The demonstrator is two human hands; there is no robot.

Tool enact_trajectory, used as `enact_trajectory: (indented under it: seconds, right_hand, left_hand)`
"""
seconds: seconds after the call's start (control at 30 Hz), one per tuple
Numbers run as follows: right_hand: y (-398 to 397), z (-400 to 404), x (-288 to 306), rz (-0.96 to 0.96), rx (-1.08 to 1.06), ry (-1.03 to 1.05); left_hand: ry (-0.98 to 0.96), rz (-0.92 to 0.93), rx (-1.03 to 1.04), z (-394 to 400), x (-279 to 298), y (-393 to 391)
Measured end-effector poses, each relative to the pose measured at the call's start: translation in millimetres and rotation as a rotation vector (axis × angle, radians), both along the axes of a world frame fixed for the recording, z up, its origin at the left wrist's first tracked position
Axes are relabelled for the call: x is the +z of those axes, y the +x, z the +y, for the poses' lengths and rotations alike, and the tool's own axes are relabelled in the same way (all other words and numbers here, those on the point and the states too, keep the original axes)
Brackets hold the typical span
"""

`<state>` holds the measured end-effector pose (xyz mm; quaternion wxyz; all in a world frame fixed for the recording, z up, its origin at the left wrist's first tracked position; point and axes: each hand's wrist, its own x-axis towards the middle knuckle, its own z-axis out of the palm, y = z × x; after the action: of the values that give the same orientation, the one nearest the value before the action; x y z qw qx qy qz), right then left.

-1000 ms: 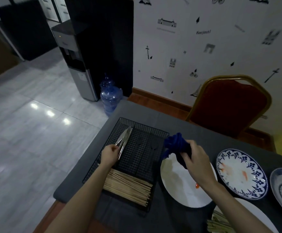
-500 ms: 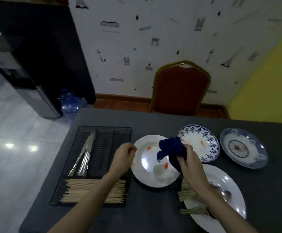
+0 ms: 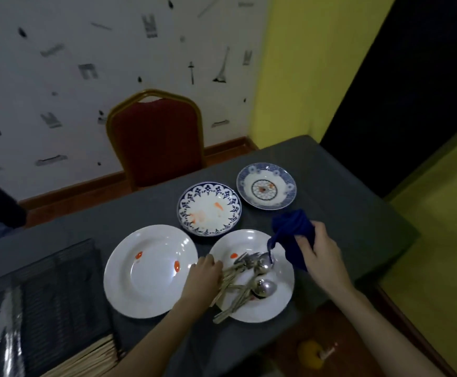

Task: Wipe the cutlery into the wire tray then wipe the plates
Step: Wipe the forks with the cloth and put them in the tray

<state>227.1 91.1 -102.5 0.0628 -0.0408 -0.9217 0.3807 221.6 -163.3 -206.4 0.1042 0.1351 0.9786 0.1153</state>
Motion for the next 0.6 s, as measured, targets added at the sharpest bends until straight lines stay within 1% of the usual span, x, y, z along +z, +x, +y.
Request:
enact_trajectory:
  seconds: [0.07,0.13,0.27,0.37,0.4,0.47,0.57,0.6]
  right_hand:
    - [6,7,0,0.007,-0.020,0.002]
    - [10,12,-1,0.000,-0.033,-0.003]
    - [12,12,-6,-0.016,-0.031,0.000]
    - [6,6,-7,-0.013,-0.019,-0.023]
    - [2,2,-6,-0.016,-0.014,-0.041]
    - [-7,-8,-1,-0.014,0.006,-0.078]
    - [-24,-34,10,0.035,0.068,-0.129]
    - [-29,-46,14,0.060,0.095,-0.140]
  left_hand:
    - [-0.050,0.019,-0.005,2,-3,-3]
    - [-0.055,0.021,0.004,4,-3,-6]
    - [0.011,-0.013,0.078,5,3,-11]
    - [0.079,-0.103,0.147,-1,22,-9]
    - [0.136,-0.149,0.186,-5,31,-7]
    - [0.353,-0.253,0.333,-14,51,-1]
    - [0.836,-0.489,0.645,-28,78,10]
    - [0.960,-0.526,0.724,-33,86,14]
